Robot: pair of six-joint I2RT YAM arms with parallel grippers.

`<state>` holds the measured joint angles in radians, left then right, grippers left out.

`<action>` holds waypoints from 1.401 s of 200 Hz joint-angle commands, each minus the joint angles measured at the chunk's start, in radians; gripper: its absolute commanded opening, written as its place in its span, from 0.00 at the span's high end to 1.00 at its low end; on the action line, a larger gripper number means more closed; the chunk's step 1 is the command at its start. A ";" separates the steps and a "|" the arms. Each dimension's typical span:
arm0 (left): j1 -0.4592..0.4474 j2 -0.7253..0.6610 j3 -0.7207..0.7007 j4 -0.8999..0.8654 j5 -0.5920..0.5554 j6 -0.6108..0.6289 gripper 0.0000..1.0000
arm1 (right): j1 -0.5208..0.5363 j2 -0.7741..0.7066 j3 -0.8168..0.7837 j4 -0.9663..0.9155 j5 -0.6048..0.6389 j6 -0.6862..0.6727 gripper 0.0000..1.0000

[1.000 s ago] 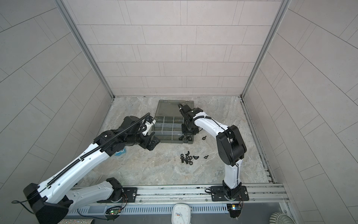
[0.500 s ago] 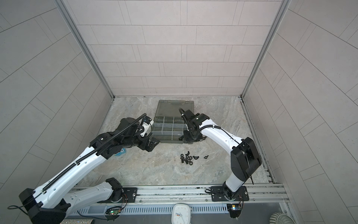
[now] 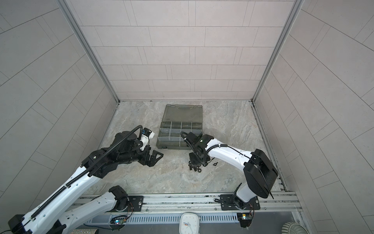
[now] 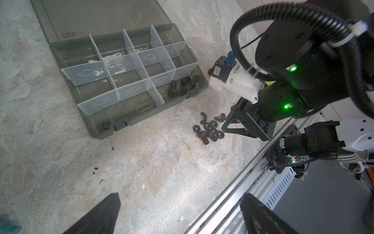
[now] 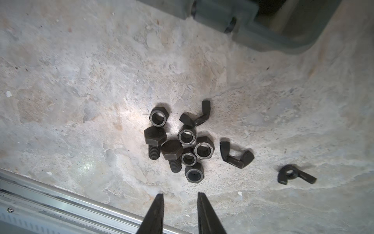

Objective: Sort the screws and nuts into containers
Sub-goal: Pick up the screw from the bottom-center of the table.

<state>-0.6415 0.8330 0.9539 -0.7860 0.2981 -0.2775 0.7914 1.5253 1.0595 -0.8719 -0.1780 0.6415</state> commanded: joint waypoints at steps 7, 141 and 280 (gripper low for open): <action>0.005 -0.033 -0.018 -0.019 0.020 -0.038 0.00 | 0.026 -0.008 -0.039 0.054 0.023 0.034 0.71; 0.005 -0.097 0.003 -0.072 0.019 -0.045 0.00 | 0.060 0.169 -0.069 0.174 0.002 0.016 0.72; 0.004 -0.086 0.007 -0.061 0.004 -0.031 0.00 | 0.060 0.201 -0.029 0.108 0.047 0.009 0.91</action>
<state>-0.6415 0.7471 0.9405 -0.8452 0.3126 -0.3153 0.8482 1.7191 1.0191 -0.7155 -0.1761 0.6418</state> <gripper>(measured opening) 0.994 0.163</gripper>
